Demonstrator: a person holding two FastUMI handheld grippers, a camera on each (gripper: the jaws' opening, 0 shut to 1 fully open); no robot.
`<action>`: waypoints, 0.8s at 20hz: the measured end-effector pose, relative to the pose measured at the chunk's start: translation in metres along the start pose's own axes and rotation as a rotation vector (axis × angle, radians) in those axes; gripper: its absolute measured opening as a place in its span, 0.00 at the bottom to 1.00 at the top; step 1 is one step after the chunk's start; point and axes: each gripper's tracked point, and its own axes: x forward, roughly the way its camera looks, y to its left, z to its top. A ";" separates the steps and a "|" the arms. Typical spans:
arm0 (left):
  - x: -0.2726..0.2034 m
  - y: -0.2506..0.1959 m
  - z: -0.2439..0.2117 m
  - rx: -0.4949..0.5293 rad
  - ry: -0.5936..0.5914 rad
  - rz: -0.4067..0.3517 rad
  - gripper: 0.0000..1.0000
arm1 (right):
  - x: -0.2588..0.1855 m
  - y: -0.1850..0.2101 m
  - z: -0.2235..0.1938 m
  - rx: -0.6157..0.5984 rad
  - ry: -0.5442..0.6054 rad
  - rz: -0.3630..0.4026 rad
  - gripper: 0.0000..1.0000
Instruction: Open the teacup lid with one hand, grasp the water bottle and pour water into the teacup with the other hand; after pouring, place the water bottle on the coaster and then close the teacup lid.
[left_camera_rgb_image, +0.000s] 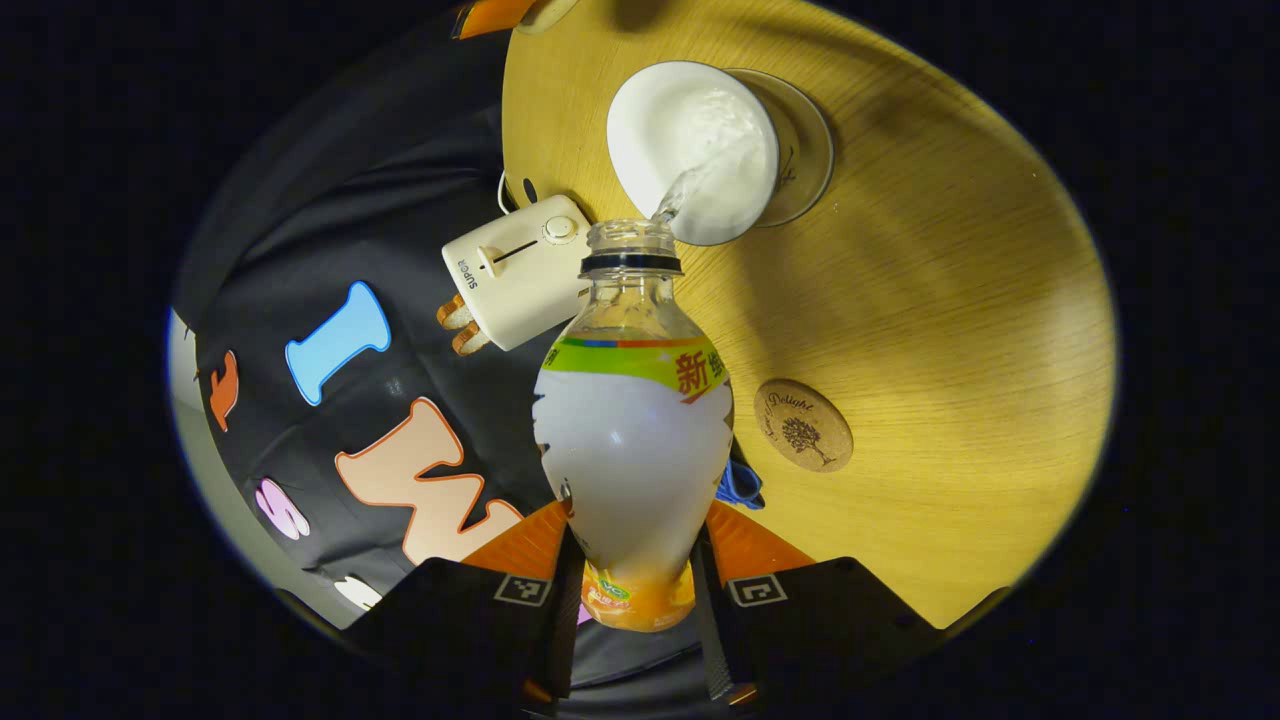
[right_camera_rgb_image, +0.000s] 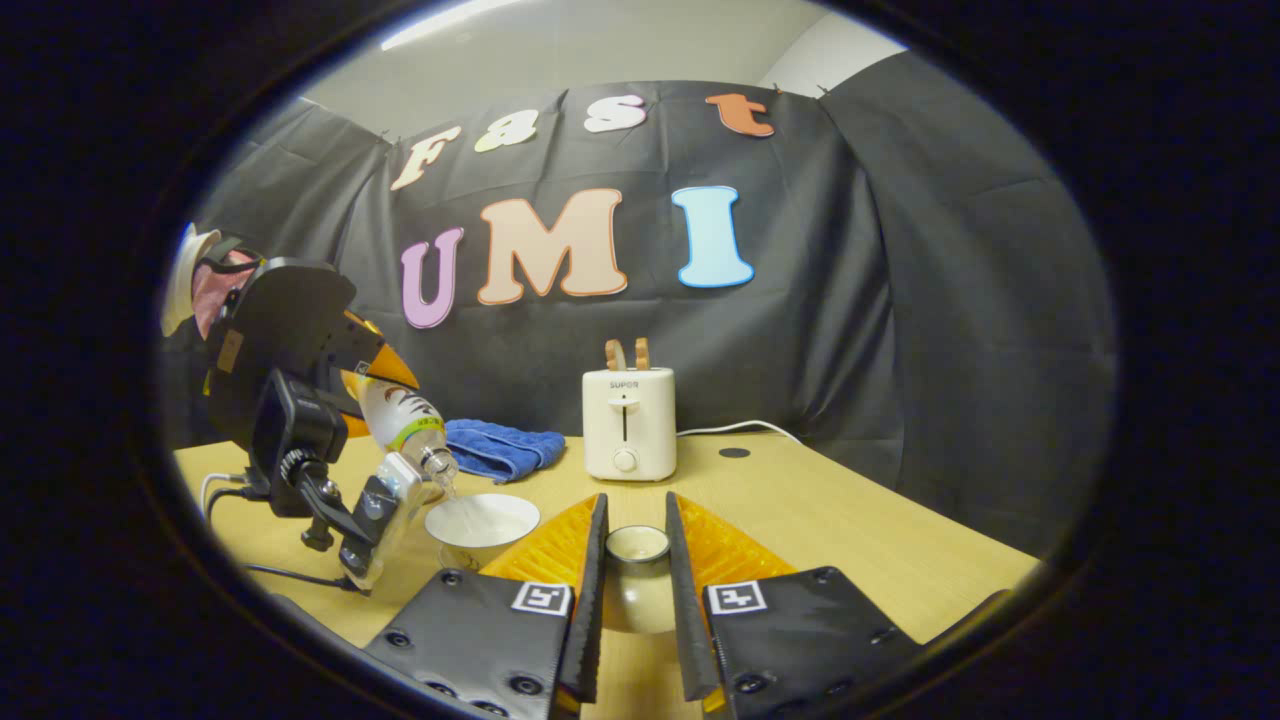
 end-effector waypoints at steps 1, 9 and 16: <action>0.000 0.001 0.000 0.010 0.003 0.000 0.49 | 0.000 -0.002 0.000 0.000 -0.001 -0.005 0.36; 0.005 -0.001 -0.001 0.026 0.006 -0.010 0.49 | 0.002 -0.001 -0.001 -0.001 -0.001 -0.002 0.36; 0.006 -0.024 0.007 -0.230 -0.072 -0.032 0.51 | 0.002 -0.001 -0.001 -0.001 -0.002 -0.002 0.35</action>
